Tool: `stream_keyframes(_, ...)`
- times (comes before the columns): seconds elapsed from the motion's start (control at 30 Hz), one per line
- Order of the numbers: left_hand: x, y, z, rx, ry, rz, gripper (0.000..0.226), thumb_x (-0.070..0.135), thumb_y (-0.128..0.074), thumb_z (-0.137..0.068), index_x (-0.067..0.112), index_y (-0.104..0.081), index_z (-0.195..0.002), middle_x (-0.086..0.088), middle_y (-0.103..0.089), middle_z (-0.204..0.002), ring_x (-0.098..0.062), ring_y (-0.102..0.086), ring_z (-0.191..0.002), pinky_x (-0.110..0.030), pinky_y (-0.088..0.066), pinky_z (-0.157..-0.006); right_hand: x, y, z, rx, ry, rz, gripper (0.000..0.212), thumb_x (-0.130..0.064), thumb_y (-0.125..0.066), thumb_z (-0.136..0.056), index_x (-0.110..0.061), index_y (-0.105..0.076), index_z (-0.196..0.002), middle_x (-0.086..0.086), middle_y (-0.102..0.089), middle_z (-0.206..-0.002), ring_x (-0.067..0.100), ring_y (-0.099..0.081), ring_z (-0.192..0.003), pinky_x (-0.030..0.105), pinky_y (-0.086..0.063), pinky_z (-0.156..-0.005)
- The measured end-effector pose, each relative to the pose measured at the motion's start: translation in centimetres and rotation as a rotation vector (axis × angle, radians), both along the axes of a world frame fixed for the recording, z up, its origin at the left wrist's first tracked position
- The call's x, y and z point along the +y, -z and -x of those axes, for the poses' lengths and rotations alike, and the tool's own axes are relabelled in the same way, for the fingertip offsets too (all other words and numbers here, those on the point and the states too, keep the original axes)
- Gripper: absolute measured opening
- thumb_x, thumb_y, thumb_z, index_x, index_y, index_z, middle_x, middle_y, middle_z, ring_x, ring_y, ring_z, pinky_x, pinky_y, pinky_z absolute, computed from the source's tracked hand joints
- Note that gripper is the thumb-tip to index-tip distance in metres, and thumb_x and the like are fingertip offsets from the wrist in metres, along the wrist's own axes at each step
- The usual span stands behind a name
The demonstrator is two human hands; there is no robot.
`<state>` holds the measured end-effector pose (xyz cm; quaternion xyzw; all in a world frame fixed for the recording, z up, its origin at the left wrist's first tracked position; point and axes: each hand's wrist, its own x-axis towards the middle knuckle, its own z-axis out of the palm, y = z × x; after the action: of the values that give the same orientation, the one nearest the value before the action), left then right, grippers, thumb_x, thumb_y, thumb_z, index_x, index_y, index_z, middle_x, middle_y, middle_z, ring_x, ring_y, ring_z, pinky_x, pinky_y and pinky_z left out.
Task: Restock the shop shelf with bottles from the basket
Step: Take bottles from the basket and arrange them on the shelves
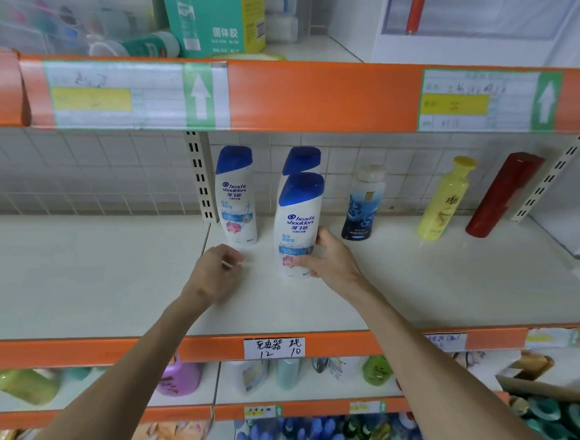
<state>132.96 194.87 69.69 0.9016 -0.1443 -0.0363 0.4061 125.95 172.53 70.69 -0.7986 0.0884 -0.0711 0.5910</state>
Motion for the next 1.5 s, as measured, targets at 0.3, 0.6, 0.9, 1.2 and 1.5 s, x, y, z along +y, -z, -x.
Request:
stream_keyframes(0.3, 2.2, 0.4, -0.5, -0.014, -0.018, -0.119, 0.017, 0.0, -0.058, -0.085, 0.009, -0.065, -0.097, -0.003, -0.06, -0.095, -0.016, -0.056, -0.086, -0.02, -0.042, -0.077, -0.4, 0.4, -1.0, 0.002, 0.011, -0.022, 0.055, -0.021, -0.085, -0.073, -0.021, -0.057, -0.121, -0.007, -0.067, -0.117, 0.014, -0.063, -0.077, 0.021, -0.047, -0.058)
stream_keyframes(0.6, 2.2, 0.1, 0.0, 0.004, -0.024, -0.115, 0.017, -0.001, -0.06, -0.084, 0.012, -0.066, -0.094, -0.003, -0.062, -0.095, -0.016, -0.057, -0.087, -0.02, -0.042, -0.077, -0.2, 0.3, -0.5, -0.002, 0.0, -0.024, 0.056, -0.021, -0.083, -0.076, -0.021, -0.054, -0.124, -0.007, -0.065, -0.119, 0.019, -0.066, -0.099, 0.019, -0.048, -0.061)
stream_keyframes(0.9, 1.4, -0.7, 1.4, 0.001, -0.009, -0.106, 0.016, 0.001, -0.062, -0.084, 0.008, -0.066, -0.099, -0.002, -0.059, -0.096, -0.017, -0.056, -0.088, -0.022, -0.042, -0.076, 0.0, 0.2, -0.1, -0.006, 0.011, -0.014, 0.058, -0.024, -0.084, -0.076, -0.021, -0.053, -0.125, -0.006, -0.064, -0.122, 0.019, -0.065, -0.104, 0.019, -0.05, -0.062)
stream_keyframes(1.2, 1.4, -1.1, 3.7, -0.012, -0.02, -0.058, 0.015, 0.0, -0.062, -0.082, 0.014, -0.059, -0.088, -0.007, -0.061, -0.098, -0.021, -0.058, -0.086, -0.025, -0.043, -0.073, 0.1, 0.3, 4.2, -0.056, 0.319, 0.15, 0.05, -0.018, -0.067, -0.091, -0.014, -0.042, -0.134, 0.002, -0.048, -0.134, 0.024, -0.063, -0.093, 0.043, -0.056, -0.085)
stream_keyframes(1.5, -4.6, -2.6, 18.3, -0.432, -0.046, 0.284, 0.015, -0.002, -0.053, -0.084, 0.01, -0.06, -0.091, -0.001, -0.055, -0.094, -0.006, -0.054, -0.08, -0.017, -0.044, -0.07, -4.2, 3.8, 23.2, -0.196, 0.491, 0.459, 0.022, -0.019, -0.05, -0.1, -0.011, -0.052, -0.121, -0.005, -0.046, -0.112, 0.005, -0.047, -0.092, 0.019, -0.038, -0.08)
